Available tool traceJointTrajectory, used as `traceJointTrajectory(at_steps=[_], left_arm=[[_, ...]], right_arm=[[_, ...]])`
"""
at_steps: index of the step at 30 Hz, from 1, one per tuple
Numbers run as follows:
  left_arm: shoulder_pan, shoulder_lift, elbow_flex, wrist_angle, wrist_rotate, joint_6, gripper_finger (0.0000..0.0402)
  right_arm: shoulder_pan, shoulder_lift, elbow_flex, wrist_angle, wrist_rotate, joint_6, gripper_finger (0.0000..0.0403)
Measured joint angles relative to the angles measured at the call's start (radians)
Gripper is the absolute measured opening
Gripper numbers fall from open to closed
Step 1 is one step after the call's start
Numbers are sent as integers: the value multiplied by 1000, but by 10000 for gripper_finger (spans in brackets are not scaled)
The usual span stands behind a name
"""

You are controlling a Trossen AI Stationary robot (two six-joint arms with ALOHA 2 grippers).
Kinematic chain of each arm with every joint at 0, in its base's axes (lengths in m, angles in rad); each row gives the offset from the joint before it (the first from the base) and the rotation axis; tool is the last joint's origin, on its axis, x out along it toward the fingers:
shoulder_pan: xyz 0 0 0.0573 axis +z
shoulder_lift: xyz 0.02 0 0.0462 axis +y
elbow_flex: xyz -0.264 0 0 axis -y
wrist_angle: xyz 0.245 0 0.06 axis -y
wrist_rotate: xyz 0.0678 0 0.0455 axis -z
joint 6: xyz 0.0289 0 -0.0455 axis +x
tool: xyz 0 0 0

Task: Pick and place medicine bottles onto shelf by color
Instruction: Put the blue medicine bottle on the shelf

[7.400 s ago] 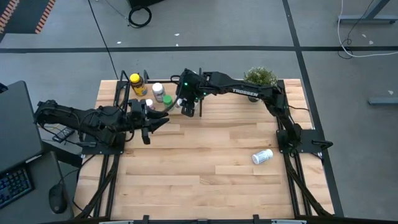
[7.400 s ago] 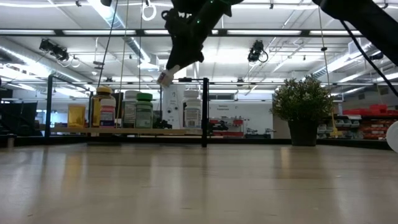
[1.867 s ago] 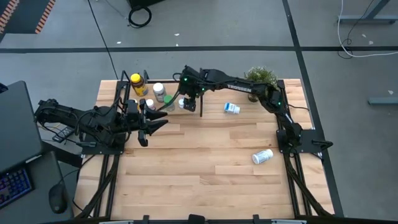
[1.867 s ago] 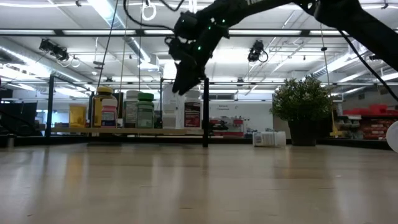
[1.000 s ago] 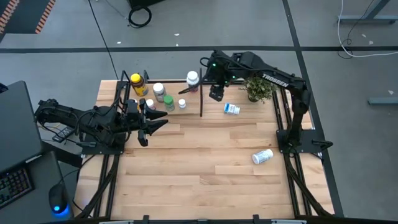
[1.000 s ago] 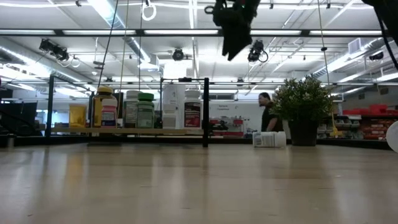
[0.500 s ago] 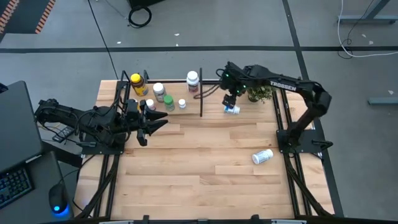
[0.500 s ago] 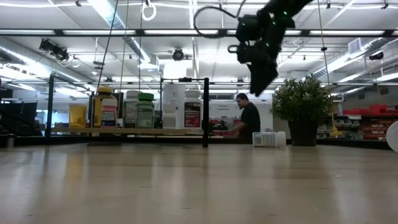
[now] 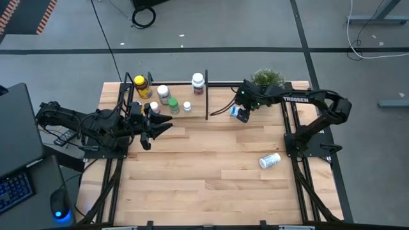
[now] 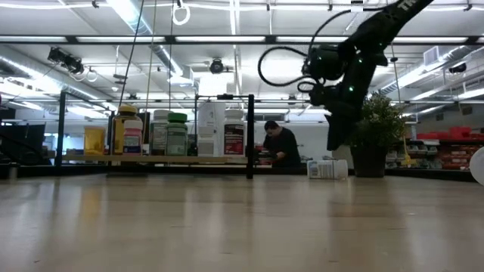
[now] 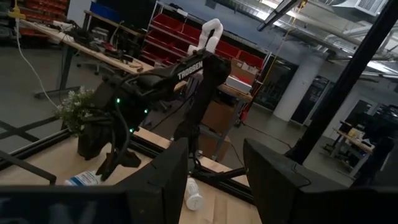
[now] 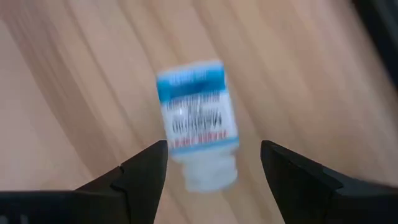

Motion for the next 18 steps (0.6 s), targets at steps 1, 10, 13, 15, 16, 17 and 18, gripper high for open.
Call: traceJointTrajectory(at_steps=[1, 10, 13, 15, 16, 17, 18], left_arm=[[0, 0, 0, 0, 4, 0, 161], [0, 0, 0, -2, 17, 6, 162], [0, 0, 0, -2, 17, 7, 160], [0, 0, 0, -2, 17, 8, 161], [0, 0, 0, -2, 17, 8, 161], [0, 0, 0, -3, 17, 8, 162], [0, 0, 0, -3, 17, 8, 162]], right_arm=[[-3, 0, -15, 2, 0, -7, 266], [-9, 2, -77, 15, 1, -37, 267], [-10, 2, -86, 45, 0, -68, 269], [-10, 2, -88, 66, 0, -79, 272], [-10, 2, -88, 71, 0, -85, 273], [-10, 2, -88, 72, 0, -92, 274], [-10, 2, -88, 73, 0, -98, 275]])
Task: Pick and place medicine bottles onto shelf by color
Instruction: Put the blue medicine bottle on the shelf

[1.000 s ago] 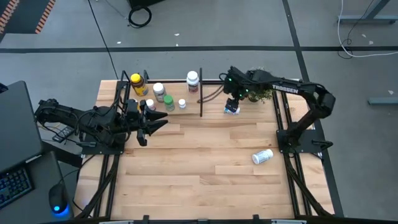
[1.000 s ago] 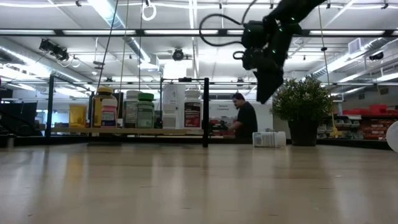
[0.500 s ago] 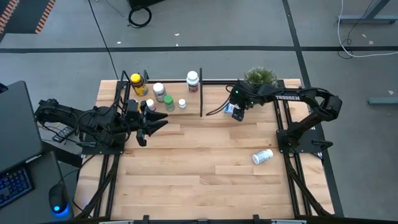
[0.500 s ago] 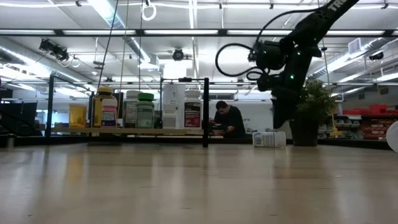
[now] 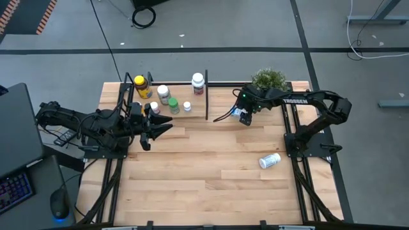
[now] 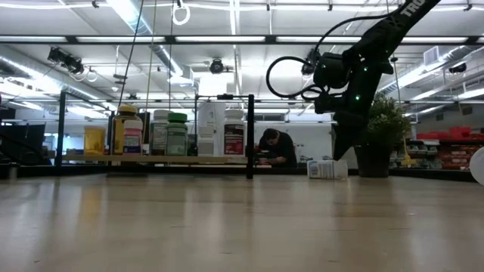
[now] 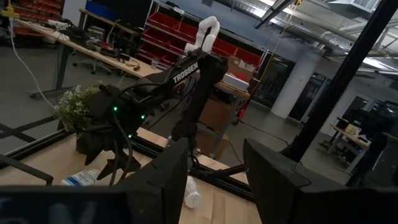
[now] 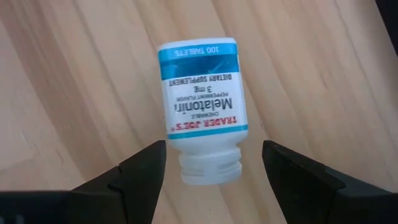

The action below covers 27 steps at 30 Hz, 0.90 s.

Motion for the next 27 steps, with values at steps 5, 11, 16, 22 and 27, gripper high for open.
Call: traceJointTrajectory(at_steps=[5, 11, 16, 22, 27], left_arm=[[0, 0, 0, 0, 0, 1, 162], [0, 0, 0, 0, 0, 2, 162], [0, 0, 0, -7, -1, 2, 162], [0, 0, 0, -22, -1, 3, 162], [0, 0, 0, -22, -1, 3, 162]], right_arm=[[0, 0, 0, 1, 0, -5, 275], [0, 1, -3, 2, 19, -45, 275], [-6, 1, -33, 12, 26, -64, 275], [-6, 2, -98, 92, 22, -48, 275], [-6, 2, -120, 173, 27, -47, 275]])
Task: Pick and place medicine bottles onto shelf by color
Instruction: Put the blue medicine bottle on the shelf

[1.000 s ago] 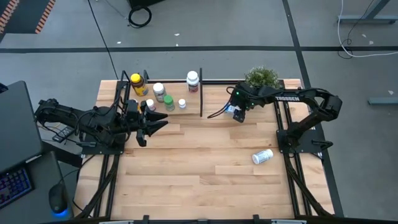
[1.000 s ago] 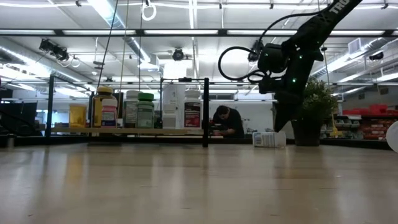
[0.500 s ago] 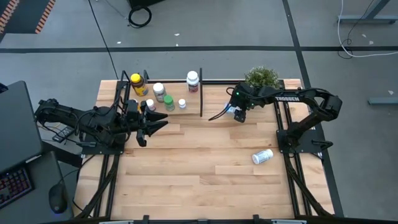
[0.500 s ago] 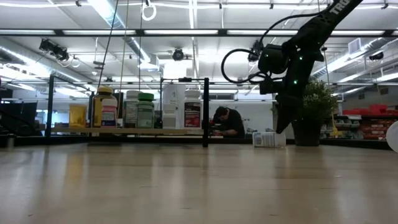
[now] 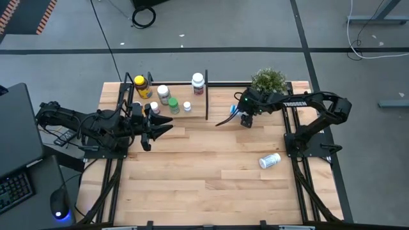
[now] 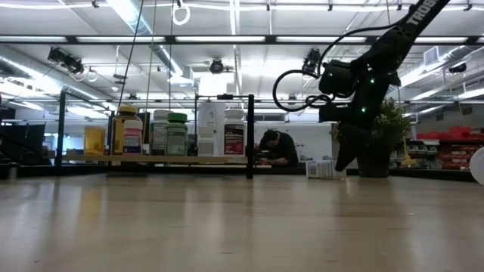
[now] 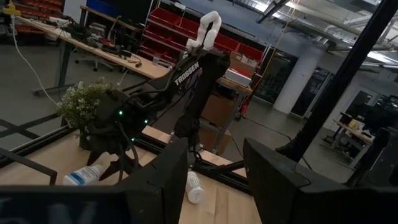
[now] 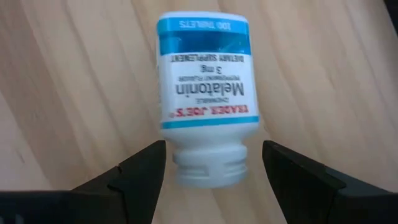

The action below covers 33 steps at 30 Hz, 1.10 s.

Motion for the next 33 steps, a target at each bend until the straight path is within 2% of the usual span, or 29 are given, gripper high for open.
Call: traceJointTrajectory(at_steps=[11, 20, 27, 33], left_arm=[[0, 0, 0, 0, 0, -1, 162], [0, 0, 0, 0, 0, -2, 162], [0, 0, 0, 0, 0, -2, 162], [4, 0, 0, 3, -28, 10, 162]], right_arm=[[0, 0, -51, 29, -8, 2, 271], [0, 0, -66, 104, -7, 24, 216], [3, 0, -66, 97, -9, 27, 199], [45, -6, -66, 86, -19, 103, 188]])
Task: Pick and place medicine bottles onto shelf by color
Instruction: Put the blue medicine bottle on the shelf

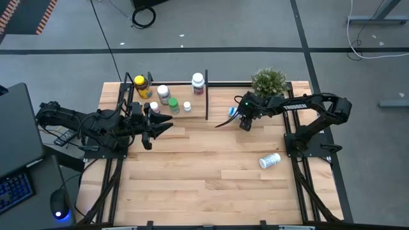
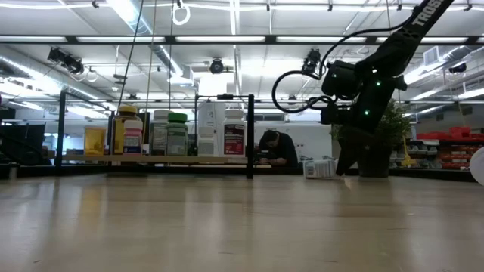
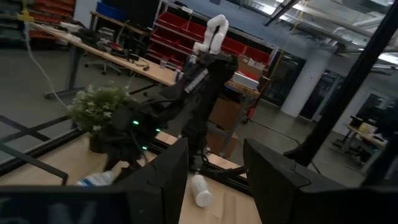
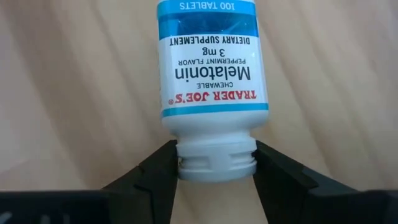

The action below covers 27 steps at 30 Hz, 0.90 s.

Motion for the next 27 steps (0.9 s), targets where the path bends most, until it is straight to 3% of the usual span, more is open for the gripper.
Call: traceJointTrajectory(at_steps=[8, 14, 19, 27], left_arm=[[0, 0, 0, 1, -4, 104, 162], [0, 0, 0, 1, -4, 187, 162], [0, 1, 0, 3, -59, 224, 162], [0, 88, 0, 169, -45, 251, 162]], right_arm=[[92, -38, 93, -165, -1, 86, 187], [198, -89, 264, -381, -45, 223, 188], [336, -117, 411, -409, -28, 296, 189], [484, 11, 658, -425, 21, 356, 189]])
